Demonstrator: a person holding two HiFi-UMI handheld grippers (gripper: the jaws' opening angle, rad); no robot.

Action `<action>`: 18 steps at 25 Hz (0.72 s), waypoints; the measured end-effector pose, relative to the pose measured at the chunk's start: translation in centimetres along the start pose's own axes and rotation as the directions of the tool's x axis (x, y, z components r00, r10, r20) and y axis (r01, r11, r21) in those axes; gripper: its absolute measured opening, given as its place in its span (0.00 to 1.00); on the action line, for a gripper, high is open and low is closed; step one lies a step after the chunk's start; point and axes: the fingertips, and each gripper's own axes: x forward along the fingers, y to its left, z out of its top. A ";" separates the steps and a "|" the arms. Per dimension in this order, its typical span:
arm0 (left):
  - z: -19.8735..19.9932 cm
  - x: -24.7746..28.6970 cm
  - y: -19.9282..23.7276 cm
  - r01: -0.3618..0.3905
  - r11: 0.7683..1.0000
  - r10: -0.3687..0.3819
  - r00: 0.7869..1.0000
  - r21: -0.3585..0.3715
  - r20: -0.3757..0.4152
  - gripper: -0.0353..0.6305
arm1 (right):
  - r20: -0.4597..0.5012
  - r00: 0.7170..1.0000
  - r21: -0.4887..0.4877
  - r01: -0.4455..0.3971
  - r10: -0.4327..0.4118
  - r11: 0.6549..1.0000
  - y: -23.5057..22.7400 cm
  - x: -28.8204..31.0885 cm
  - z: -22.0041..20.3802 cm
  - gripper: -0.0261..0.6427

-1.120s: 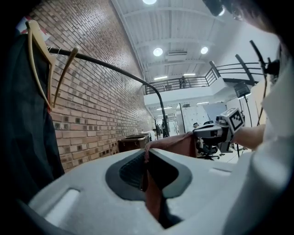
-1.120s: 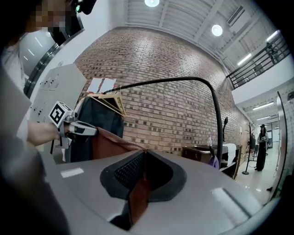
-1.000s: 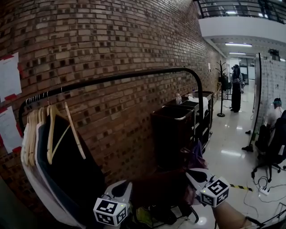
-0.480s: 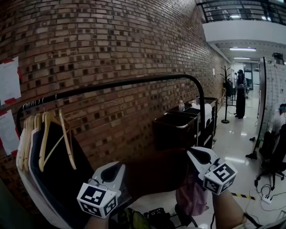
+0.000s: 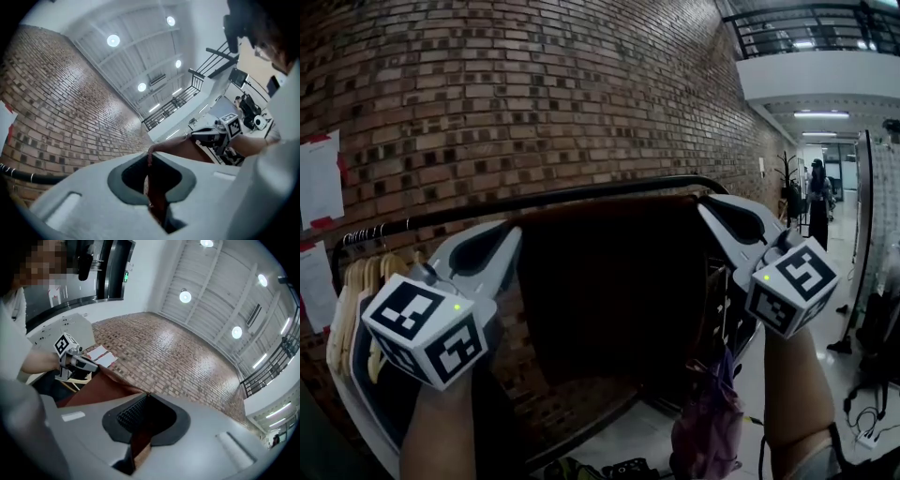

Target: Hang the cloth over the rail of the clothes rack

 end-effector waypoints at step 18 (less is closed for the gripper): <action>2.2 14.9 13.8 -0.014 0.963 0.118 0.919 0.268 -0.376 0.08 | -0.232 0.971 -0.133 -0.086 0.053 0.987 -9.6 19.1 -0.8 0.06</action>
